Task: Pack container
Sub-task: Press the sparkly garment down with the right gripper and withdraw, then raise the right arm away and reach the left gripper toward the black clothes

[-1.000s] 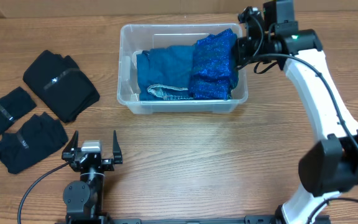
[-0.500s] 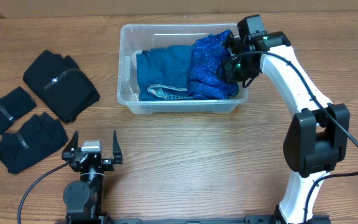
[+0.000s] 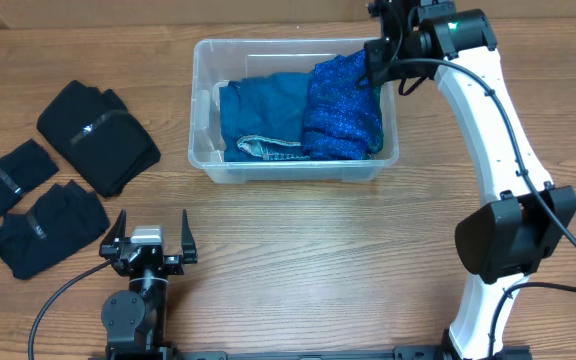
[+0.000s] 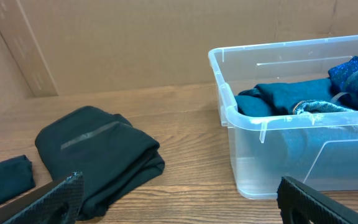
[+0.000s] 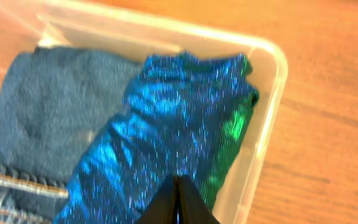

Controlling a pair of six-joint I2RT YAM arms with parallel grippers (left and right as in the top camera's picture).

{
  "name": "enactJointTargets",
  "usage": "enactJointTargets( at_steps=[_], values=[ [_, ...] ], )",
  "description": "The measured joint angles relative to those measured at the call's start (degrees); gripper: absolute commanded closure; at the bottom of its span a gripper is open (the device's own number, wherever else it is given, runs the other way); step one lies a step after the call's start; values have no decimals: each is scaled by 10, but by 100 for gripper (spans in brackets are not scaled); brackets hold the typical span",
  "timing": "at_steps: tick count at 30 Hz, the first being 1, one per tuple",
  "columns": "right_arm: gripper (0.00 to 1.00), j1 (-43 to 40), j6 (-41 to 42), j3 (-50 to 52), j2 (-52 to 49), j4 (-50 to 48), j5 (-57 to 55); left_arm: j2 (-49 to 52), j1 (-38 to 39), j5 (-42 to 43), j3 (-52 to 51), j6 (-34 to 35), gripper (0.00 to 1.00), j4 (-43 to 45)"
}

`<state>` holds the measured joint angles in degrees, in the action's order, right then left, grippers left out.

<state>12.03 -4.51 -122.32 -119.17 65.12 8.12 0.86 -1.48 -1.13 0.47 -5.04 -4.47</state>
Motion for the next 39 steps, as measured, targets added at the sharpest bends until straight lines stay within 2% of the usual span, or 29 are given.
enactJointTargets(
  at_steps=[5,11,17,20,24,26,28,30,33,34,35,39],
  values=[
    [96,0,0,0,-36,-21,0,0,0,0,0,0,0,0],
    [96,2,0,0,-132,-11,14,0,0,0,0,0,0,0],
    [96,4,0,-15,-138,12,15,0,0,0,0,0,0,0],
    [92,4,2,-65,-138,60,7,0,0,0,0,0,0,0],
    [90,1,4,-189,-132,151,0,0,0,0,0,0,0,0],
    [78,-5,6,-246,-118,209,0,0,0,0,0,0,0,0],
    [78,-17,8,-277,-105,239,0,0,0,0,0,0,0,0],
    [51,-31,15,-287,-96,254,-1,0,0,0,0,0,0,0],
    [20,-65,44,-288,-90,265,0,0,0,0,0,0,0,0],
    [4,-76,48,-288,-90,268,0,0,0,0,0,0,0,0],
    [0,-92,59,-288,-90,275,0,0,0,0,0,0,0,0],
    [0,-175,111,-288,-90,286,0,0,0,0,0,0,0,0]
  ],
)
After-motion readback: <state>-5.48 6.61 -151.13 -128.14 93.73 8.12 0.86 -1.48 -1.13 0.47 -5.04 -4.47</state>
